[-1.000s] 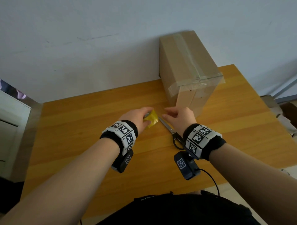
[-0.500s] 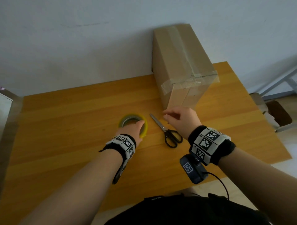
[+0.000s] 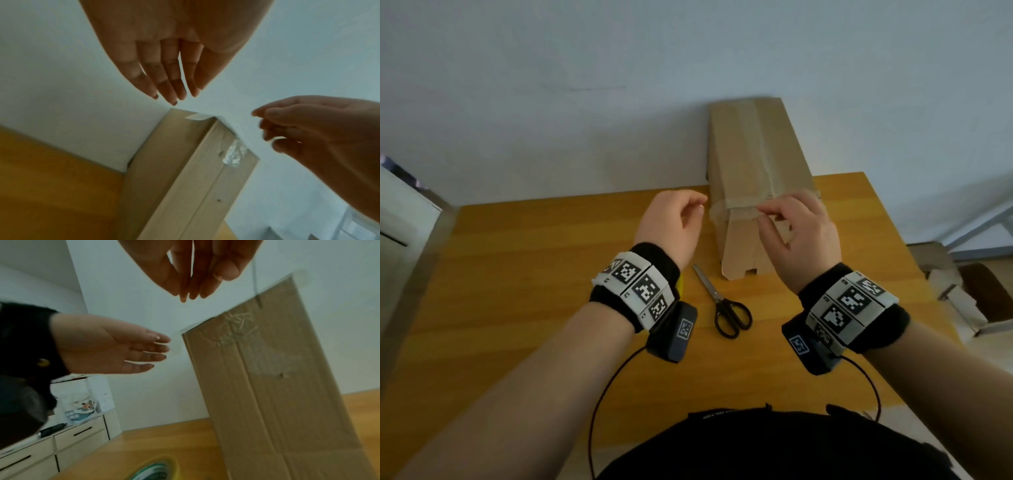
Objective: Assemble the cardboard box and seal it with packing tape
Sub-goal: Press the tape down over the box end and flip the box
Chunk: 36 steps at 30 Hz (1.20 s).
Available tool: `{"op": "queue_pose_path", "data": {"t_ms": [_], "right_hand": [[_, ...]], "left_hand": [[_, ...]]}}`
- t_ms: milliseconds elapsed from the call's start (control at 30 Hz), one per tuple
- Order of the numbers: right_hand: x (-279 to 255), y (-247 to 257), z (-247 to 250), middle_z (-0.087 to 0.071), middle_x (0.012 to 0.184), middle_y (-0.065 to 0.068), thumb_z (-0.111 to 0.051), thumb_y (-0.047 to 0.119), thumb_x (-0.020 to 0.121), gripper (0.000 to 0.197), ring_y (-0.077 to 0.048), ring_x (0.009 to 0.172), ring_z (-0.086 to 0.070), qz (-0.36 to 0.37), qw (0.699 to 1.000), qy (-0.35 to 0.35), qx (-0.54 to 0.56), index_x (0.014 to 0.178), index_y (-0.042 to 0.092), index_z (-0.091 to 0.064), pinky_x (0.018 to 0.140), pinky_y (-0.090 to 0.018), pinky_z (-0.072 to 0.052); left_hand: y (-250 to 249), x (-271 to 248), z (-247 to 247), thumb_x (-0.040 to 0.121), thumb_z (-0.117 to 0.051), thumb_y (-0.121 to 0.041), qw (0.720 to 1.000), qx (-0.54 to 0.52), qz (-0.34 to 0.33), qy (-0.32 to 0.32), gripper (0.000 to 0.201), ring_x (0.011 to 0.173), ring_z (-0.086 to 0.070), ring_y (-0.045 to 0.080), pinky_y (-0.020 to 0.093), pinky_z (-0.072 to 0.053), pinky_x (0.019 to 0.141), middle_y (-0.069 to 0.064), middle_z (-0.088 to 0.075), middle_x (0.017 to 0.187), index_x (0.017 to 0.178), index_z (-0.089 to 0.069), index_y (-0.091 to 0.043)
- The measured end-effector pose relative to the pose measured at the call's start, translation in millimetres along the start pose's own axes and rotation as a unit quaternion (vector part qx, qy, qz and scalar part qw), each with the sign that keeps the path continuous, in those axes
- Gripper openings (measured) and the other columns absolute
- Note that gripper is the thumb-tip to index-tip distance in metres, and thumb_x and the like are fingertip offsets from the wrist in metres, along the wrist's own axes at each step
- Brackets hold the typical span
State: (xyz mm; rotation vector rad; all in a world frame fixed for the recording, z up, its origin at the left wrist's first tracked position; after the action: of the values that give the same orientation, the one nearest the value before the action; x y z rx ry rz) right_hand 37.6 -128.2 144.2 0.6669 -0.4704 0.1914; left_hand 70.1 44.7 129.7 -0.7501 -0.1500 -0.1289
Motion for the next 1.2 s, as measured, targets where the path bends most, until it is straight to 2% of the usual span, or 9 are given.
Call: {"op": "queue_pose_path", "data": {"t_ms": [167,300,400,500,633,767,900,1000,1200], "right_hand": [[6.0,-26.3,12.0,-0.056,0.118,-0.01,-0.052,0.02,0.089,0.032,-0.024,0.111,-0.051,-0.029,0.999,-0.011,-0.02,0.116,0.005,-0.06,0.095,-0.035,-0.044],[3.4,-44.8,9.5,-0.046,0.138,-0.013,-0.046,0.027,0.092,0.045,-0.025,0.136,-0.031,-0.062,0.997,0.03,-0.047,0.13,0.003,-0.048,0.114,-0.039,-0.022],[1.6,-54.8,7.9,-0.036,0.146,-0.012,-0.042,0.029,0.095,0.047,-0.022,0.141,-0.021,-0.076,0.992,0.063,-0.077,0.135,0.004,-0.042,0.117,-0.032,-0.008],[-1.2,-61.8,7.4,-0.029,0.151,-0.009,-0.042,0.025,0.096,0.047,-0.018,0.143,-0.016,-0.1,0.989,0.09,-0.056,0.139,0.006,-0.036,0.117,-0.029,-0.007],[-3.8,-66.6,9.6,-0.029,0.151,-0.006,-0.045,0.02,0.095,0.051,-0.016,0.141,-0.021,-0.125,0.988,0.091,0.019,0.142,0.01,-0.03,0.115,-0.031,-0.019],[-3.8,-74.9,14.1,-0.036,0.147,-0.002,-0.046,0.015,0.094,0.05,-0.013,0.136,-0.031,-0.138,0.984,0.089,0.067,0.142,0.013,-0.032,0.105,-0.02,-0.025],[-4.2,-87.9,19.7,-0.045,0.14,-0.001,-0.041,0.005,0.094,0.048,-0.01,0.129,-0.041,-0.165,0.969,0.074,0.168,0.141,0.015,-0.034,0.106,-0.027,-0.037],[-3.0,-106.5,27.9,-0.056,0.125,-0.002,-0.034,0.005,0.097,0.039,-0.01,0.111,-0.057,-0.212,0.96,0.042,0.176,0.134,0.012,-0.044,0.09,-0.022,-0.047],[10.1,-126.5,27.2,-0.069,0.095,-0.001,-0.053,0.014,0.092,0.023,-0.011,0.086,-0.067,-0.235,0.958,0.089,0.139,0.112,0.014,-0.065,0.085,-0.032,-0.055]], "left_hand": [[-37.6,-19.2,-17.3,0.097,-0.037,-0.021,0.995,0.084,-0.049,0.029,0.046,0.137,-0.027,0.014,0.021,-0.02,0.109,0.004,-0.033,0.148,0.141,-0.031,-0.011],[-42.4,-27.2,-38.9,0.098,-0.034,-0.024,0.994,0.078,-0.009,0.073,0.054,0.141,-0.017,0.014,0.023,-0.017,0.111,0.005,-0.019,0.154,0.146,-0.015,-0.01],[-40.8,-25.1,-44.2,0.098,-0.035,-0.025,0.996,0.055,0.024,0.073,0.056,0.141,-0.019,0.013,0.02,-0.018,0.108,0.003,-0.02,0.153,0.147,-0.012,-0.012],[-39.9,-23.7,-48.0,0.097,-0.037,-0.026,0.996,0.036,0.04,0.074,0.057,0.139,-0.024,0.013,0.017,-0.02,0.102,0.004,-0.025,0.152,0.147,-0.011,-0.013],[-40.2,-21.9,-53.7,0.097,-0.038,-0.026,0.995,0.031,0.054,0.072,0.06,0.138,-0.026,0.013,0.015,-0.02,0.099,0.004,-0.025,0.152,0.147,-0.008,-0.014],[-36.9,-20.2,-60.4,0.097,-0.04,-0.025,0.995,0.0,0.083,0.06,0.064,0.137,-0.029,0.015,0.015,-0.023,0.094,0.005,-0.027,0.151,0.147,-0.003,-0.015],[-30.2,-19.0,-62.2,0.096,-0.041,-0.018,0.994,-0.03,0.088,0.061,0.063,0.137,-0.03,0.015,0.019,-0.026,0.101,0.004,-0.029,0.15,0.147,-0.005,-0.016],[-21.1,-16.0,-49.9,0.097,-0.037,-0.013,0.995,-0.026,0.088,0.026,0.054,0.133,-0.037,0.014,0.018,-0.029,0.1,0.002,-0.037,0.146,0.146,-0.016,-0.016],[-12.7,2.7,-32.9,0.095,-0.044,-0.013,0.996,0.068,0.049,0.018,0.038,0.122,-0.05,0.016,0.02,-0.034,0.098,0.002,-0.055,0.132,0.132,-0.048,-0.015]]}}
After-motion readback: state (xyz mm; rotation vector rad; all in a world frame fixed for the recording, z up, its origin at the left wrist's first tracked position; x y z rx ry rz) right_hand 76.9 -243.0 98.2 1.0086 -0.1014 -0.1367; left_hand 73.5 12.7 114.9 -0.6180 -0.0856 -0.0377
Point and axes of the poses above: each hand's wrist, its own x-axis towards the middle knuckle, its own z-axis out of the back of the hand, y = z × x, the point moved 7 cm from there along x, towards the middle knuckle
